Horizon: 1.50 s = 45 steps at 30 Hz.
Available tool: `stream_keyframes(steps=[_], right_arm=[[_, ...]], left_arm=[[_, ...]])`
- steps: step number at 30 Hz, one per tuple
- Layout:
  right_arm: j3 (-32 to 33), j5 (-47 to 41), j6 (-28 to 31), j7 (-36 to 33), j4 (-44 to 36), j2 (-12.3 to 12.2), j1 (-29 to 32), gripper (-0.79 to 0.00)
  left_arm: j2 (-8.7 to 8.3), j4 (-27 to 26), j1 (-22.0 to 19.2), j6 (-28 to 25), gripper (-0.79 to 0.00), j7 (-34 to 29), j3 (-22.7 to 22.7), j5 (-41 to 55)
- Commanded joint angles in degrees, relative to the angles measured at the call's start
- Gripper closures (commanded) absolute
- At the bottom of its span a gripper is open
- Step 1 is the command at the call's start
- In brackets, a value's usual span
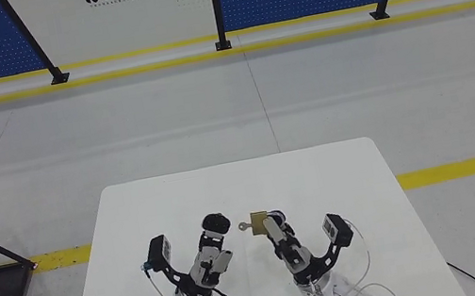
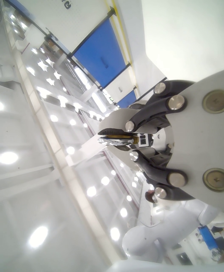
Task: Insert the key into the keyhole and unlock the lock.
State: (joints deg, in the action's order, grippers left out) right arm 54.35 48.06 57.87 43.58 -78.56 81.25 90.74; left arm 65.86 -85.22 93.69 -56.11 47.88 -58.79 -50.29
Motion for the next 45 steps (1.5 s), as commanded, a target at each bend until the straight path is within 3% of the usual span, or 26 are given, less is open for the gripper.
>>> stream_keyframes(steps=[1,10,11,15,18,20,21,32,38,40,45], right_arm=[[0.7,-0.7,0.1,-0.6,-0.4,-0.2,0.3,0.000],[3.2,-1.9,0.1,-7.4,-2.4,-1.5,1.8,0.000],[3.5,-2.0,-0.1,-8.1,-2.6,-1.6,1.9,0.000],[4.0,-3.3,-0.3,-10.4,-3.3,-1.9,2.4,0.000],[4.2,-3.9,-0.5,-12.2,-3.7,-2.0,2.4,0.000],[4.2,-4.2,-0.7,-13.2,-3.9,-2.1,2.5,0.000],[4.1,-4.4,-0.6,-13.8,-3.9,-2.1,2.5,0.000],[4.0,-7.7,-2.1,-19.5,-4.7,-2.5,2.6,0.000],[3.9,-8.0,-3.1,-20.9,-5.2,-2.6,2.7,0.000],[3.9,-8.0,-3.7,-21.2,-5.3,-2.6,2.7,0.000],[3.8,-7.9,-4.1,-21.7,-5.5,-2.6,2.8,0.000]], left_arm=[[-0.38,-0.4,0.8,-1.9,-0.785,-1.6,-1.5,0.2],[-3.70,-1.7,1.0,-1.9,-0.785,-13.2,-1.0,4.8],[-4.04,-1.8,0.9,-1.9,-0.763,-14.4,-1.0,5.6],[-5.13,-2.2,0.3,-1.9,-0.520,-17.9,-0.5,8.8],[-5.62,-2.3,-0.2,-1.9,-0.456,-19.7,-0.1,10.0],[-5.83,-2.3,-0.5,-1.9,-0.317,-20.6,0.3,10.7],[-5.91,-2.3,-0.7,-1.9,-0.292,-20.9,0.4,11.0],[-6.29,-1.8,-1.9,-1.9,-0.271,-23.4,1.5,13.2],[-6.27,-1.4,-2.2,-1.9,-0.114,-23.5,1.7,13.5],[-6.25,-1.3,-2.2,-1.9,0.000,-23.5,1.6,13.5],[-6.17,-1.2,-2.1,-1.9,0.000,-23.4,1.5,13.5]])
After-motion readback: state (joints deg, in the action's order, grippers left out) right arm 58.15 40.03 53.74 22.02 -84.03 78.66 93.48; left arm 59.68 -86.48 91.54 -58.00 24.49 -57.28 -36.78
